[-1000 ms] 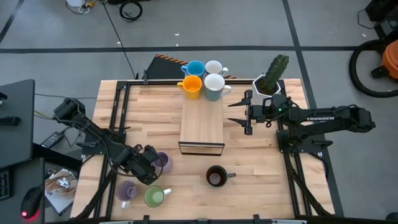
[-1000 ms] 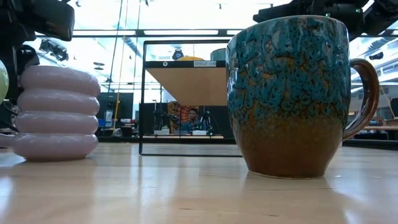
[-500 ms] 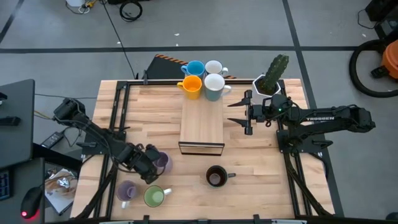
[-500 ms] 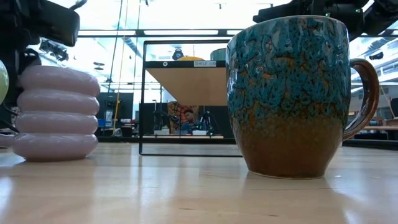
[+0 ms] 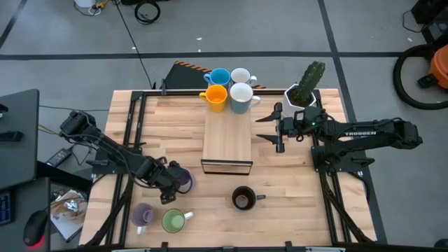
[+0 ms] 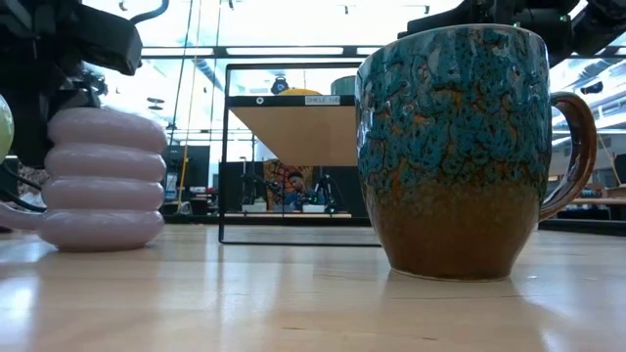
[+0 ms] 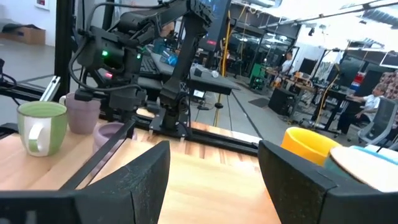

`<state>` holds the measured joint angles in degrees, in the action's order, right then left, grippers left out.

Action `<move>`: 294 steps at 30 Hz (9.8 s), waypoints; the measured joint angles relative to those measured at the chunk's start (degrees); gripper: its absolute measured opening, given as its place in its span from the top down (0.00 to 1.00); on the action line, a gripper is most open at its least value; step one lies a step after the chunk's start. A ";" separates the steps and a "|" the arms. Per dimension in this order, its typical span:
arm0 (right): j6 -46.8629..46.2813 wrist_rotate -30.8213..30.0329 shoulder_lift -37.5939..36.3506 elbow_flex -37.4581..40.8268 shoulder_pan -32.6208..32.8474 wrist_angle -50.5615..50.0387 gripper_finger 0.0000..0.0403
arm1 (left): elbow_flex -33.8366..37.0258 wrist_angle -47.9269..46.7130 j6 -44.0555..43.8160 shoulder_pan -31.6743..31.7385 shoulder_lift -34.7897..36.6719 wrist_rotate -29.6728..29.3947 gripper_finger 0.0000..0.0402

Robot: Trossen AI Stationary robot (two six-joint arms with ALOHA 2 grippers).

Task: Place coffee mugs
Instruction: Put the top purple mug on the shelf, then put the blue brown mug on the shelf

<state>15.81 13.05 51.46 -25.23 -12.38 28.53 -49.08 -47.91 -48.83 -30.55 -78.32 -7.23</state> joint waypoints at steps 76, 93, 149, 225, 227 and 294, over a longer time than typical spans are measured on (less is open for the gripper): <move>-10.16 -12.63 -4.68 -0.02 -0.04 -14.39 0.39 | -29.47 -20.34 64.06 41.38 6.63 0.26 0.87; -5.62 -11.99 -4.50 -0.02 -0.07 -13.65 0.39 | -44.94 -23.91 71.50 48.76 -11.71 8.37 0.87; -5.76 -10.42 -4.50 -0.02 -0.07 -13.61 0.39 | -51.74 -22.96 77.71 51.02 -20.12 -0.46 0.65; -9.86 -8.99 -4.77 0.00 3.12 -12.30 0.39 | -8.33 28.68 64.41 56.81 14.31 16.63 0.49; -10.14 -8.98 -4.72 0.00 4.02 -11.49 0.39 | -3.81 33.01 64.12 56.64 16.91 16.58 0.49; -47.23 -27.01 20.63 -35.89 38.97 -66.36 0.41 | 33.02 79.71 46.72 47.96 23.61 12.83 0.49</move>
<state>-31.43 -13.96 72.10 -61.13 26.59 -37.83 -16.05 31.80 -2.11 17.41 -54.72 5.61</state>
